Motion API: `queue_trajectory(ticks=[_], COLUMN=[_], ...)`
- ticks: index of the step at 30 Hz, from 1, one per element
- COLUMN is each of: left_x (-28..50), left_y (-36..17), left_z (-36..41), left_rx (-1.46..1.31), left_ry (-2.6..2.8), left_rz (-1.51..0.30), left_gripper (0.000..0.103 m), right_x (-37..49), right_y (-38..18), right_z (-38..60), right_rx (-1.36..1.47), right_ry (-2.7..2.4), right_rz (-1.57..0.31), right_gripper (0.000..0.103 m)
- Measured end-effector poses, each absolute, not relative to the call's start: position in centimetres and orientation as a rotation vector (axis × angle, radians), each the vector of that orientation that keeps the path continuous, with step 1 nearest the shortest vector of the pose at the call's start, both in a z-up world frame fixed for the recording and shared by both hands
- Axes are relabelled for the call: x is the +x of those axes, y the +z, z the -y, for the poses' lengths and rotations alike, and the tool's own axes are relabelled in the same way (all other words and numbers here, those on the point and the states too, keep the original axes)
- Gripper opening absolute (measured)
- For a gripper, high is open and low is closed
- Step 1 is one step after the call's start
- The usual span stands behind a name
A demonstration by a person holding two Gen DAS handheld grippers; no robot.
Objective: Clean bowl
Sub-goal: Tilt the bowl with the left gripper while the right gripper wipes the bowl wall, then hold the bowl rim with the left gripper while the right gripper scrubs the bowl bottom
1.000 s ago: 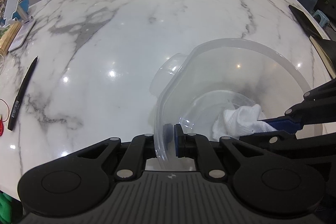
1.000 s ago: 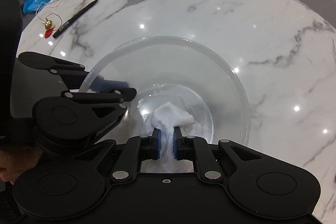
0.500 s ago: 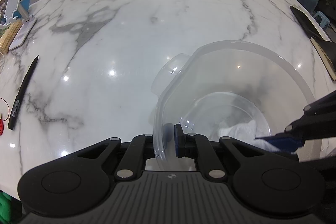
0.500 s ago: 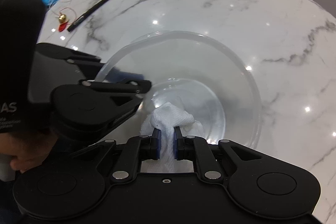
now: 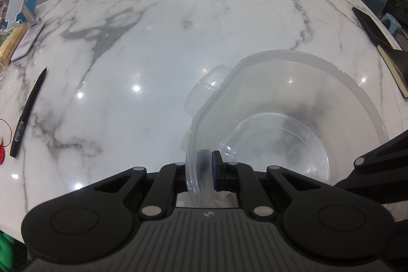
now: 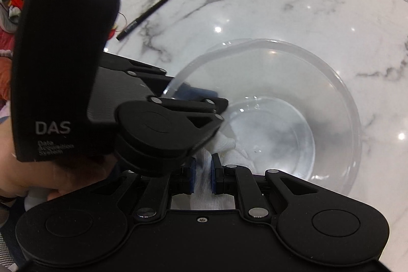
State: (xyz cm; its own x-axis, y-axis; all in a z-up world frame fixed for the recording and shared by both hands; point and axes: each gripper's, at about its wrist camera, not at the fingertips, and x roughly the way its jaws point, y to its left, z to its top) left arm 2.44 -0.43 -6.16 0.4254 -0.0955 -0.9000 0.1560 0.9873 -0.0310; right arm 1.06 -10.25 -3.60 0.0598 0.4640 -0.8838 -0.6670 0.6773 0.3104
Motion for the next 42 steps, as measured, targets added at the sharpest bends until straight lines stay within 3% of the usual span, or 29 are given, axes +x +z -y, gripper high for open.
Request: queue_trajectory(ticks=[26, 42], left_x=[2.3, 2.9], left_y=[-6.1, -6.3], left_z=[0.8, 1.3], left_rx=[0.093, 0.304], left_ry=[-0.165, -0.391], left_rz=[-1.129, -1.113], left_gripper=[0.008, 0.008], right_x=[0.4, 3.2], right_y=[-3.9, -5.4], right_z=[9.6, 9.9], right_rx=[-0.459, -0.656], right_ry=[0.756, 0.707], right_rz=[-1.193, -1.106], right_gripper=[0.01, 0.009])
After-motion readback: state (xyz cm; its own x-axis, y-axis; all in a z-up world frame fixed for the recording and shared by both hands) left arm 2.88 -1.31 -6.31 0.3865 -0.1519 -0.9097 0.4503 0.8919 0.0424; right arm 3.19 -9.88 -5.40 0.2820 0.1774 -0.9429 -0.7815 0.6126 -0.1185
